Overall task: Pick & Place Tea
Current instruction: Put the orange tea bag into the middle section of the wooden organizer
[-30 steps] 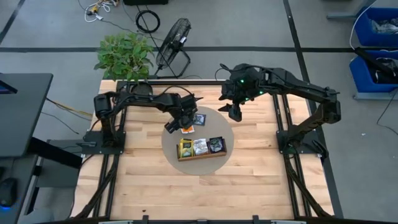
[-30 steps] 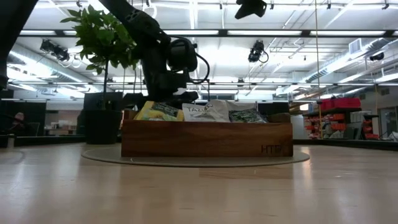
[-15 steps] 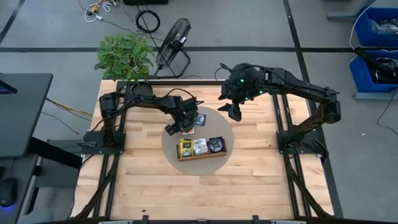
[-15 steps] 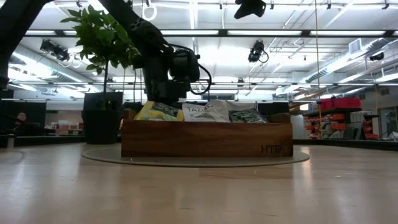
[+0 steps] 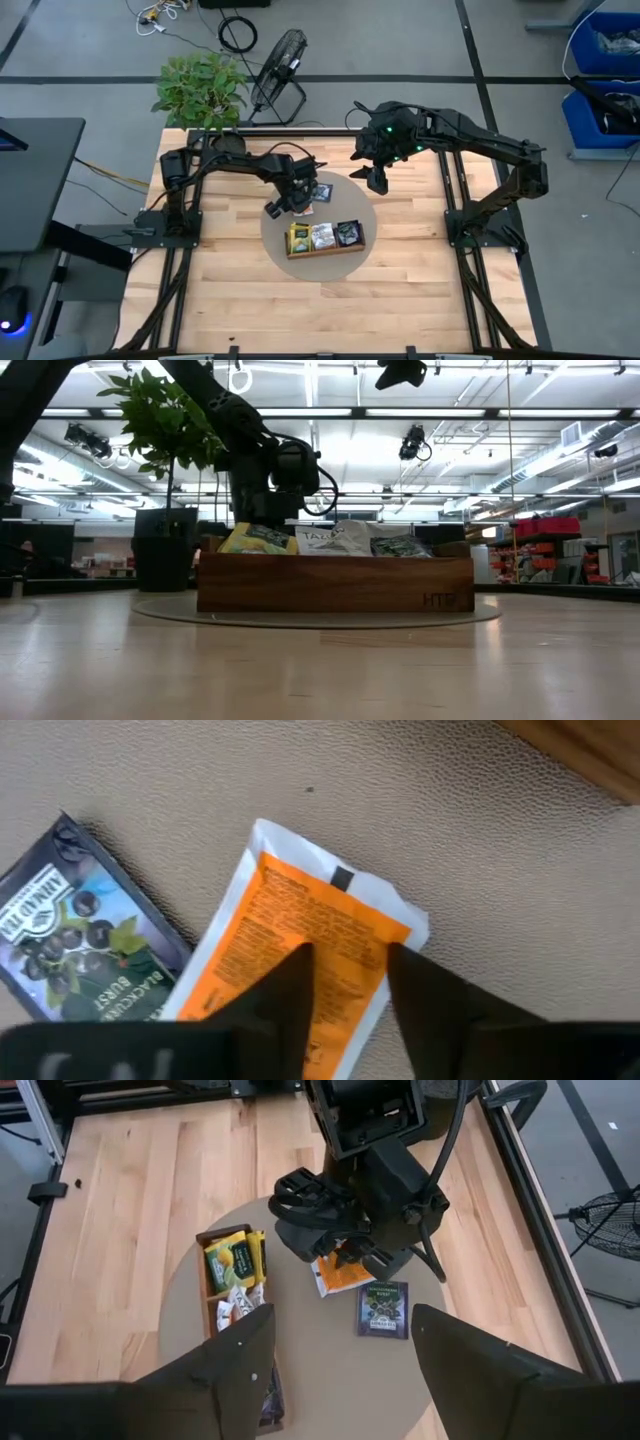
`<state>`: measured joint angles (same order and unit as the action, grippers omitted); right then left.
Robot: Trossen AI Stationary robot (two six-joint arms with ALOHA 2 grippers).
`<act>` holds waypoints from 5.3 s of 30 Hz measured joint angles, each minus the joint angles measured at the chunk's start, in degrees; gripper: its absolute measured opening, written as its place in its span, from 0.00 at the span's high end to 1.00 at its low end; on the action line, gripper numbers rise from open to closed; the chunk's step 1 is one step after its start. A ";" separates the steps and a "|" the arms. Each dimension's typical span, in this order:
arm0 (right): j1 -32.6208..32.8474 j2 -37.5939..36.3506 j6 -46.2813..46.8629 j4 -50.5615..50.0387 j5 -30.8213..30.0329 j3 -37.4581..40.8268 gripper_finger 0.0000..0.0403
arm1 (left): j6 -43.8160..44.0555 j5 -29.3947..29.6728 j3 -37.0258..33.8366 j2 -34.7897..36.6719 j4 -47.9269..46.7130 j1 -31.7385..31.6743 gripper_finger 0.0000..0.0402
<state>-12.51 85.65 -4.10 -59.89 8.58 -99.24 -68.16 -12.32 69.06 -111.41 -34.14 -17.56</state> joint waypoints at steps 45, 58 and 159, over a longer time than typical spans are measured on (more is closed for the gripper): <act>-0.02 0.06 -0.87 0.60 -0.05 0.02 0.40 | 21.27 15.43 -0.07 4.21 1.52 -4.26 0.50; -0.02 2.43 -0.76 2.14 2.93 0.07 0.40 | 21.18 13.07 -0.07 1.33 3.90 -5.11 0.26; 2.05 -0.35 -14.40 16.81 7.71 -0.02 0.47 | 46.15 -19.12 52.61 6.08 -30.70 -1.19 0.94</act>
<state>-10.46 85.30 -18.50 -43.09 16.29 -99.26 -22.01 -31.44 121.67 -105.33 -64.84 -18.75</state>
